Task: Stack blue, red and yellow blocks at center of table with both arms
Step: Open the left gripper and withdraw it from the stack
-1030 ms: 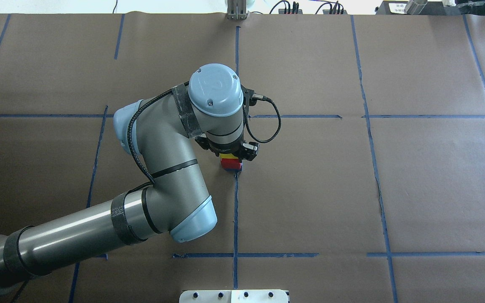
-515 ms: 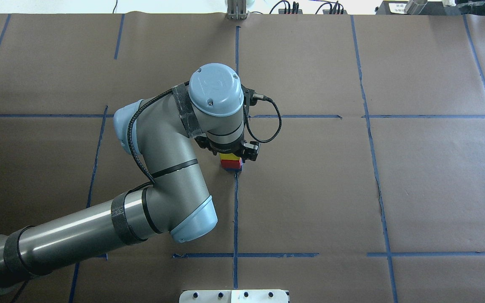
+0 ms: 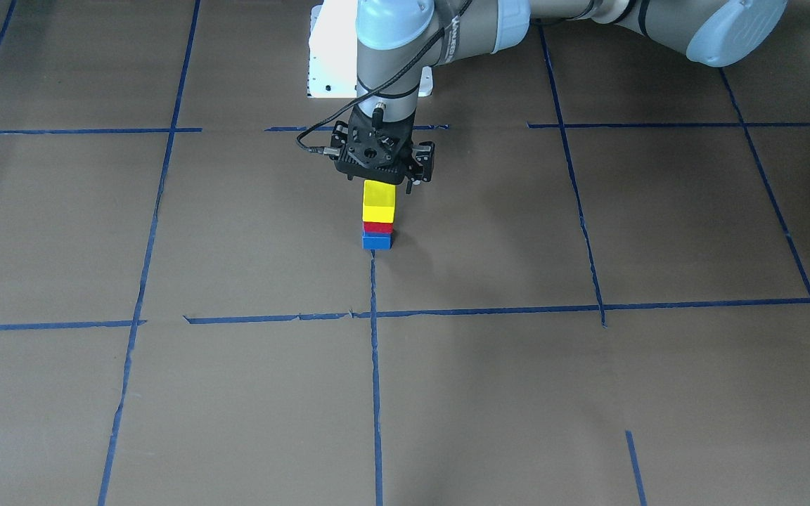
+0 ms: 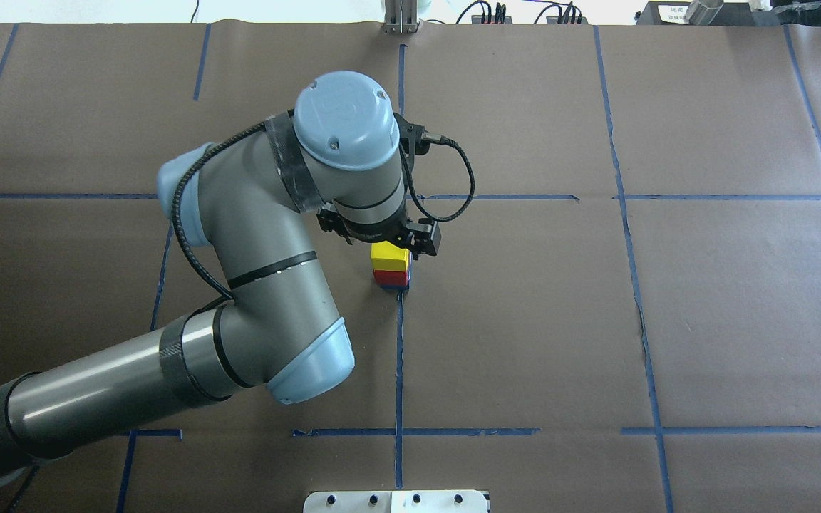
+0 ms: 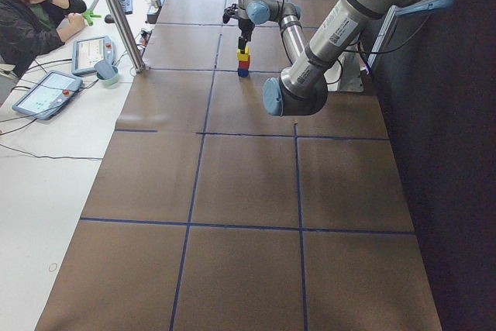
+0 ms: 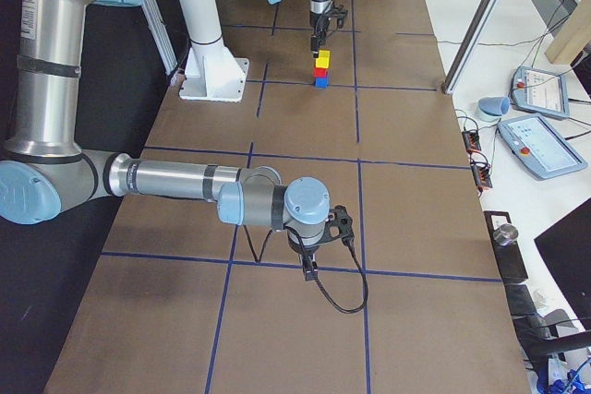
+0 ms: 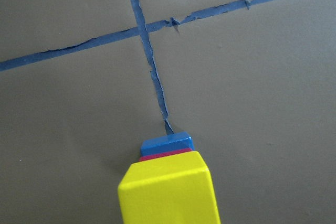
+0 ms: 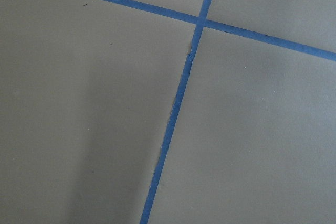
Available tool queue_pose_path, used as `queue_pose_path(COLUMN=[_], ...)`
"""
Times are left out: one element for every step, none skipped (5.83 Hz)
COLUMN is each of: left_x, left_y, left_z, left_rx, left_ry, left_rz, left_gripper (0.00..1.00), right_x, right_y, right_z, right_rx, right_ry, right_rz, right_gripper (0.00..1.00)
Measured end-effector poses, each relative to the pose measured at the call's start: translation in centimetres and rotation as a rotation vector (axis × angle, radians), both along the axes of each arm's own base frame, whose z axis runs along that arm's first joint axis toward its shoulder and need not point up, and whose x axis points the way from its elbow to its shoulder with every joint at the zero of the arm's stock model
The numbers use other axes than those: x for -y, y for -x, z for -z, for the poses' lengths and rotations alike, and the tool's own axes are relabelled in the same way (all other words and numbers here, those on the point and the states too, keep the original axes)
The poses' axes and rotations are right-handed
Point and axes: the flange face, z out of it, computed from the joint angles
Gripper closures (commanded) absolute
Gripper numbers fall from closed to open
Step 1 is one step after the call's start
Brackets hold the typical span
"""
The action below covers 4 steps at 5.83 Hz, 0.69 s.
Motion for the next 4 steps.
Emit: queue_pose_path(left_x=[1.2,3.2,6.2,9.7], left_y=[3.3,7.5,13.3,21.2], left_z=[-0.7,-4.5,-10.2,-17.3], left_rx=[0.005,0.032,0.074,0.099], left_ry=[0.023,0.012,-0.033,-0.059], left_rz=[0.004,-0.011,-0.058,-0.125], left_gripper=[0.0,0.0,0.0,0.0], right_x=[0.0,-0.1,-0.1,-0.1], right_y=[0.0,0.0,0.0,0.0], right_z=[0.0,-0.1,-0.1,0.1], right_rx=[0.0,0.001,0.002,0.002], right_ry=[0.001,0.004,0.018,0.046], right_rz=[0.0,-0.001,-0.014,-0.045], right_gripper=[0.0,0.01,0.01,0.0])
